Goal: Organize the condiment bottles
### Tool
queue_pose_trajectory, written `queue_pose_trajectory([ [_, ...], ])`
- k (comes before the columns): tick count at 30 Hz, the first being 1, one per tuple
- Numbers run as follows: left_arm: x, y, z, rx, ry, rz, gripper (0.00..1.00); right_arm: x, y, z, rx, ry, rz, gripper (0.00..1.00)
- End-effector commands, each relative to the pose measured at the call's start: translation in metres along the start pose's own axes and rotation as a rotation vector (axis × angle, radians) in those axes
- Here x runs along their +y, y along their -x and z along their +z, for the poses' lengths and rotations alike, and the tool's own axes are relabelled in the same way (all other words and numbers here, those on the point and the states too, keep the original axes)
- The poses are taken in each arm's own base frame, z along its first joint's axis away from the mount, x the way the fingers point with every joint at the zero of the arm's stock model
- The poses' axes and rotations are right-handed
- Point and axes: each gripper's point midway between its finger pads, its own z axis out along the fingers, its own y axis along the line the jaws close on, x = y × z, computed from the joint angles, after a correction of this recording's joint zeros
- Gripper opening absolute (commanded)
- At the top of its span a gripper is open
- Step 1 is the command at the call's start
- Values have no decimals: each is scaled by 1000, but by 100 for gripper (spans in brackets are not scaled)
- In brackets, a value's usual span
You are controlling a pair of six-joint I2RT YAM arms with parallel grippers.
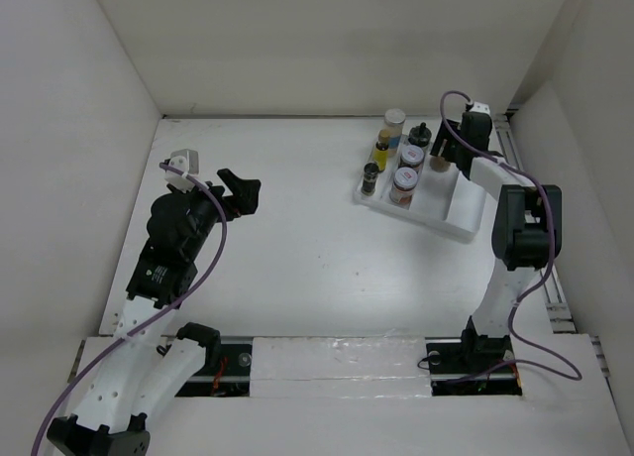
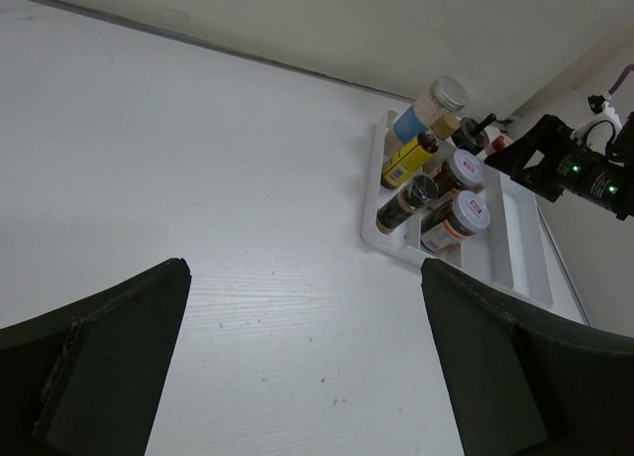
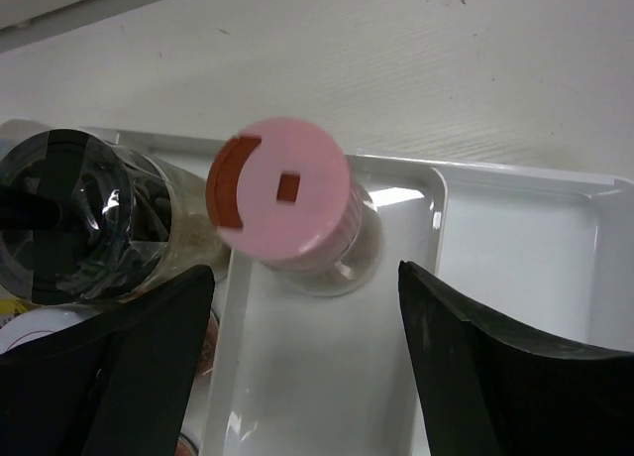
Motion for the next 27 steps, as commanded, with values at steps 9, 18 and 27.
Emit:
queue_pose_trajectory([
  [9, -7, 22, -2, -66, -15, 10, 100, 36, 106, -108, -319, 68, -13, 100],
  [18, -6, 27, -3, -82, -3, 9, 100, 198, 118, -260, -581, 630, -202, 100],
  [27, -4, 39, -16, -145, 11, 5, 100, 351, -77, -304, -236, 1125, -406, 96],
])
